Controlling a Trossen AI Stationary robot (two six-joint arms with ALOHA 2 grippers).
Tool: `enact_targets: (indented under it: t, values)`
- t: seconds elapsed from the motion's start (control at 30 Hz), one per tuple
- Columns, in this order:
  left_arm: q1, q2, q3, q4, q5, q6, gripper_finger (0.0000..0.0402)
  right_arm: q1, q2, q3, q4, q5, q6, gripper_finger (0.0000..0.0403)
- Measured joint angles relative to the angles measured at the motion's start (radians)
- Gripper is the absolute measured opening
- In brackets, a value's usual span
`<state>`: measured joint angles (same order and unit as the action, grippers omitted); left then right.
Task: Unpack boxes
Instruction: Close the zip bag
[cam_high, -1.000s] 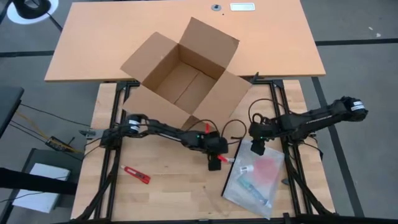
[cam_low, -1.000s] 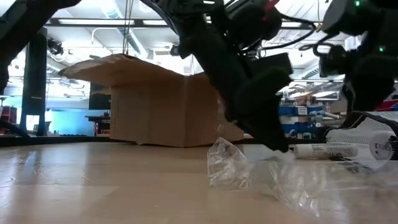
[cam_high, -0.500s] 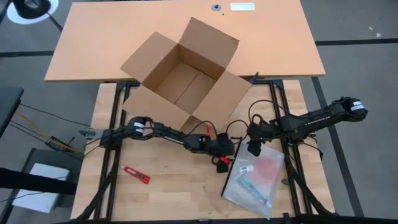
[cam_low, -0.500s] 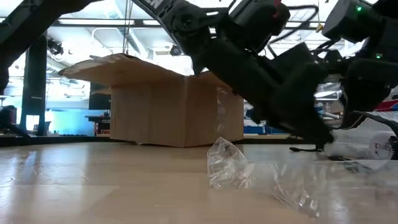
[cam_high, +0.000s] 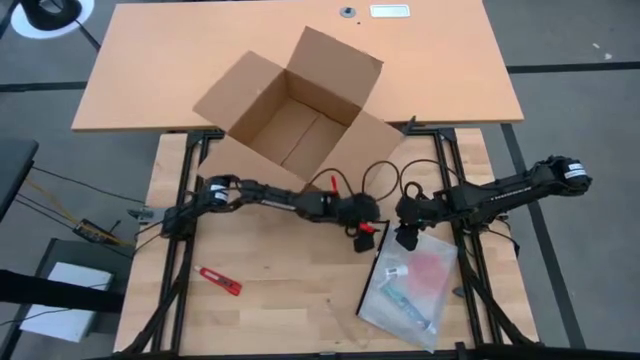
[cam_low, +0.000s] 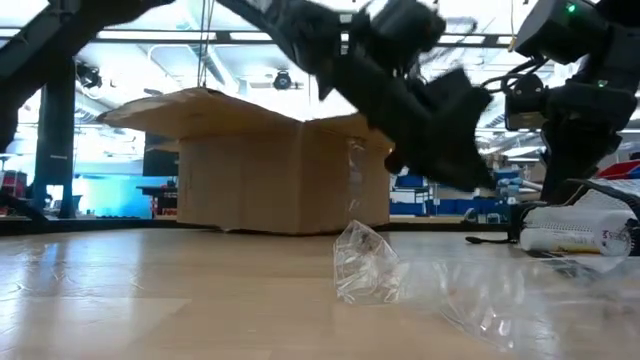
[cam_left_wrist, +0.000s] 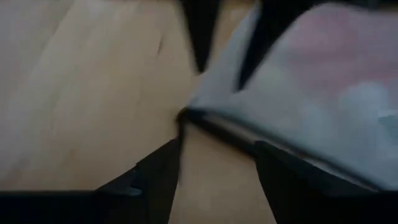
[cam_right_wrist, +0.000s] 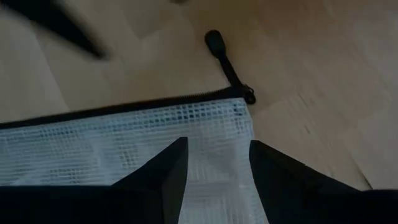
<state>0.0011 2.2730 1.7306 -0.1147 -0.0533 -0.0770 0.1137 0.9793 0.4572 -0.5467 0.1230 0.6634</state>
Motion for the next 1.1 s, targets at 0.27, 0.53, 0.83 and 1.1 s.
enact_targets:
  t: [0.27,0.53,0.83,1.1]
  values:
    - [0.052,0.112,0.000,0.116,0.099,0.124,0.0218,-0.001,0.001,0.000,0.031,0.008,-0.001,0.0172]
    - [0.058,0.171,0.002,0.216,0.096,0.202,0.0207,-0.001,0.001,-0.014,0.034,0.008,0.043,0.0164]
    - [0.087,0.195,0.007,0.198,0.182,0.180,0.0023,0.002,0.001,-0.014,0.038,-0.012,0.052,0.0162]
    - [0.083,0.162,0.014,0.144,0.071,0.182,0.0004,0.002,0.001,-0.014,0.038,-0.021,0.051,0.0159]
